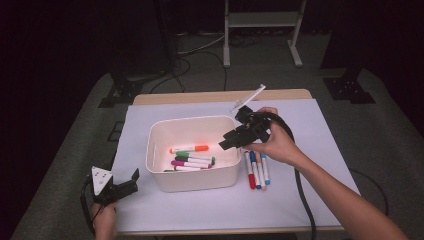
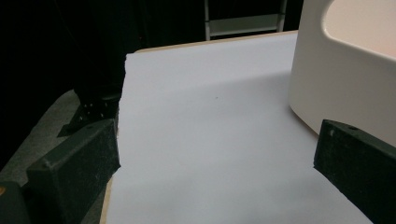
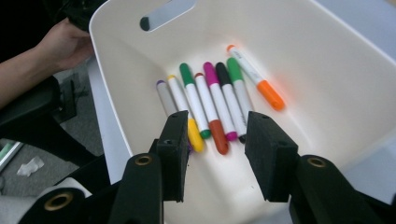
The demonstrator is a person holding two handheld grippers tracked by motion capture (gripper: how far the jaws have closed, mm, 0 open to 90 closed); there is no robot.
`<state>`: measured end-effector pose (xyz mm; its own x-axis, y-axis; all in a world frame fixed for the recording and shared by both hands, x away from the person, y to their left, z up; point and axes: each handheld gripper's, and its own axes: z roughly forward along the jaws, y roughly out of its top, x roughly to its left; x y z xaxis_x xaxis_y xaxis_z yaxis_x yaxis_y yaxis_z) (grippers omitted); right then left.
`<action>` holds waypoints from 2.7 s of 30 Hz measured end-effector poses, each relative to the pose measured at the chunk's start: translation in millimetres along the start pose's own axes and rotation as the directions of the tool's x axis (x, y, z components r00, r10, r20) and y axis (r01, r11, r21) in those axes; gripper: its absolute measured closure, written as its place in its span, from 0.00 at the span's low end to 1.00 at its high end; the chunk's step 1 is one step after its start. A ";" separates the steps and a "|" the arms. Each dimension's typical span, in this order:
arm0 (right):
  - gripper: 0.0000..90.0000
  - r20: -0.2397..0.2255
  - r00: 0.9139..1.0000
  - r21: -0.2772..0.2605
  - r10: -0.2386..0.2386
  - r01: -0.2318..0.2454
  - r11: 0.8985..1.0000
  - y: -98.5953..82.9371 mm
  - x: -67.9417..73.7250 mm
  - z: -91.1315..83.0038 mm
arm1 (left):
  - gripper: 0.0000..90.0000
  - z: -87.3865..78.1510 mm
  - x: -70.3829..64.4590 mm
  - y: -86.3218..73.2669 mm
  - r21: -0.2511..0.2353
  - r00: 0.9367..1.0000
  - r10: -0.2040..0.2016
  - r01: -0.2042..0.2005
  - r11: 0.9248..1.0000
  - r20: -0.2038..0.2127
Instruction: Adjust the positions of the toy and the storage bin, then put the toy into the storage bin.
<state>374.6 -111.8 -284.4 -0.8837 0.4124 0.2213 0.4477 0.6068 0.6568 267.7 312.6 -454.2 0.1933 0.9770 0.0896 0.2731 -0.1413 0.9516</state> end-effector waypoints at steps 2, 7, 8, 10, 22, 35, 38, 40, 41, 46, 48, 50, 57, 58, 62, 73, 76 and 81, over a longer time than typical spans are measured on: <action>0.64 0.006 1.000 -0.010 0.010 -0.010 1.000 -5.7 -4.0 -8.0 | 0.00 0.0 -0.1 0.0 0.000 1.000 0.000 0.000 1.000 -0.001; 0.64 0.032 0.998 -0.032 0.045 -0.044 0.999 -20.5 -12.2 -24.4 | 0.00 0.0 -0.1 0.0 0.001 1.000 0.000 0.000 1.000 -0.002; 0.64 0.039 0.998 -0.035 0.048 -0.047 0.998 -23.2 -13.8 -26.8 | 0.00 0.0 -0.1 0.0 0.001 1.000 0.000 0.000 1.000 -0.002; 0.64 0.045 0.997 -0.043 0.058 -0.056 0.998 -28.8 -16.8 -31.2 | 0.00 0.0 -0.1 0.0 0.000 1.000 0.000 0.000 1.000 -0.003; 0.61 0.080 0.989 -0.059 0.125 -0.120 0.991 -61.1 -33.8 -40.6 | 0.00 -0.1 -0.3 -0.1 -0.003 1.000 0.000 0.000 1.000 -0.006; 0.59 0.124 0.967 -0.052 0.222 -0.217 0.975 -109.7 -57.5 -32.3 | 0.00 -0.4 -0.4 -0.3 -0.005 1.000 0.001 -0.001 1.000 -0.003; 0.59 0.127 0.964 -0.040 0.233 -0.229 0.973 -118.7 -60.3 -26.2 | 0.00 -0.4 -0.8 -0.3 -0.005 1.000 0.004 -0.004 1.000 -0.004; 0.59 0.134 0.963 -0.030 0.234 -0.232 0.972 -122.1 -60.4 -22.5 | 0.00 -0.6 -0.8 -0.3 -0.006 1.000 0.005 -0.005 1.000 -0.003; 0.59 0.137 0.963 -0.028 0.233 -0.231 0.972 -123.6 -60.6 -20.7 | 0.00 -0.6 -0.8 -0.4 -0.007 1.000 0.003 -0.003 1.000 -0.004; 0.59 0.157 0.957 -0.016 0.242 -0.243 0.970 -130.7 -62.6 -11.2 | 0.00 -0.2 -0.5 -0.1 0.000 1.000 0.004 -0.004 1.000 -0.003; 0.59 0.161 0.956 -0.017 0.246 -0.247 0.969 -134.1 -64.1 -8.3 | 0.00 -0.2 -0.4 0.1 0.006 1.000 0.003 -0.003 1.000 -0.005; 0.59 0.174 0.951 -0.016 0.254 -0.255 0.967 -137.7 -65.7 -5.3 | 0.00 -0.1 -0.5 0.1 0.005 1.000 0.002 -0.002 1.000 -0.005; 0.58 0.187 0.941 -0.010 0.281 -0.284 0.959 -151.3 -73.4 6.7 | 0.00 -0.3 -0.2 -0.2 -0.002 1.000 0.000 0.000 1.000 -0.001; 0.58 0.194 0.940 -0.006 0.281 -0.285 0.958 -152.9 -74.3 9.2 | 0.00 -0.2 -0.2 -0.1 -0.002 1.000 0.000 0.000 1.000 0.000; 0.58 0.218 0.934 -0.004 0.282 -0.288 0.958 -156.3 -76.3 17.1 | 0.00 -0.4 0.0 -0.2 -0.003 1.000 -0.001 0.001 1.000 0.000; 0.60 0.297 0.915 0.025 0.272 -0.292 0.956 -159.1 -81.8 29.6 | 0.00 -1.5 -0.3 -0.6 -0.013 1.000 0.003 -0.003 1.000 0.002; 0.60 0.305 0.908 0.013 0.288 -0.306 0.952 -161.6 -82.0 26.2 | 0.00 -1.4 -0.4 -0.5 -0.012 1.000 0.002 -0.002 1.000 0.002; 0.60 0.304 0.908 0.003 0.287 -0.303 0.953 -160.4 -81.6 25.2 | 0.00 -1.4 -0.4 -0.5 -0.012 1.000 0.003 -0.003 1.000 0.003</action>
<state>378.4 -225.6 -426.0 -0.6325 0.7555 0.1706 0.6945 0.4557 0.5569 266.1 312.5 -454.3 0.1969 0.9761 0.0916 0.2614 -0.1423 0.9547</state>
